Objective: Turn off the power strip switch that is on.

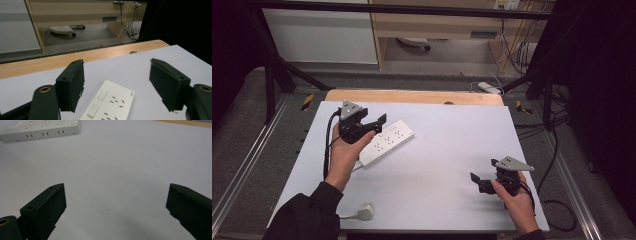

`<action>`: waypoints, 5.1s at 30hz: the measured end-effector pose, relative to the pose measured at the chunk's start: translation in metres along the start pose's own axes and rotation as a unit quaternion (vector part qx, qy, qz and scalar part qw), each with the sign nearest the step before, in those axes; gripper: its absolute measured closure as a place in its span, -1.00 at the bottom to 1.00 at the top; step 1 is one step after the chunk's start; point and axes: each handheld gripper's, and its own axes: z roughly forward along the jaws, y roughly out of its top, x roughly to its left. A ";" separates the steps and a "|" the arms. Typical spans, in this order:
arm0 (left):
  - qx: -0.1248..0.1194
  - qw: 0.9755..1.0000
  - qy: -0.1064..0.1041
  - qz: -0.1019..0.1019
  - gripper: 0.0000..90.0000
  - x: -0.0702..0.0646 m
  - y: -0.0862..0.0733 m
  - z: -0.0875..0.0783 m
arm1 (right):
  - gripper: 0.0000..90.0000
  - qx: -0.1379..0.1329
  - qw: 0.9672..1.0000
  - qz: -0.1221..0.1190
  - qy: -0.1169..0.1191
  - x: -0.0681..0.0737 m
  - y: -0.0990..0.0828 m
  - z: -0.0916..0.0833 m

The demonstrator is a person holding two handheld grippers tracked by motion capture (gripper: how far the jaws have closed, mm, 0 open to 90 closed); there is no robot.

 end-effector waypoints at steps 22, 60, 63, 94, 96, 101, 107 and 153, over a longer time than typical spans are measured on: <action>-0.005 0.999 0.029 -0.019 0.02 0.012 -0.005 0.049 | -0.93 -0.001 1.000 -0.002 0.000 0.000 0.001 0.000; 0.053 0.998 0.017 0.009 1.00 0.010 -0.031 0.095 | -0.93 -0.001 1.000 -0.004 0.000 0.001 0.002 -0.001; 0.058 0.998 0.017 0.007 1.00 0.009 -0.033 0.098 | -0.93 -0.001 1.000 -0.004 0.001 0.000 0.002 -0.001; 0.108 0.994 0.010 0.003 1.00 0.007 -0.050 0.115 | -0.93 -0.004 1.000 0.004 -0.001 0.000 0.002 -0.002; 0.109 0.994 0.009 0.002 1.00 0.007 -0.051 0.116 | -0.93 -0.003 1.000 0.005 0.000 0.000 0.002 -0.002; 0.124 0.992 0.011 0.005 1.00 0.007 -0.054 0.118 | -0.93 -0.001 1.000 0.004 0.000 0.000 0.002 -0.002; 0.136 0.991 0.013 0.004 1.00 0.008 -0.057 0.121 | -0.93 -0.001 1.000 0.005 0.001 0.000 0.002 -0.002; 0.153 0.988 0.017 0.001 1.00 0.009 -0.061 0.135 | -0.93 0.003 1.000 0.006 0.006 0.000 0.002 -0.002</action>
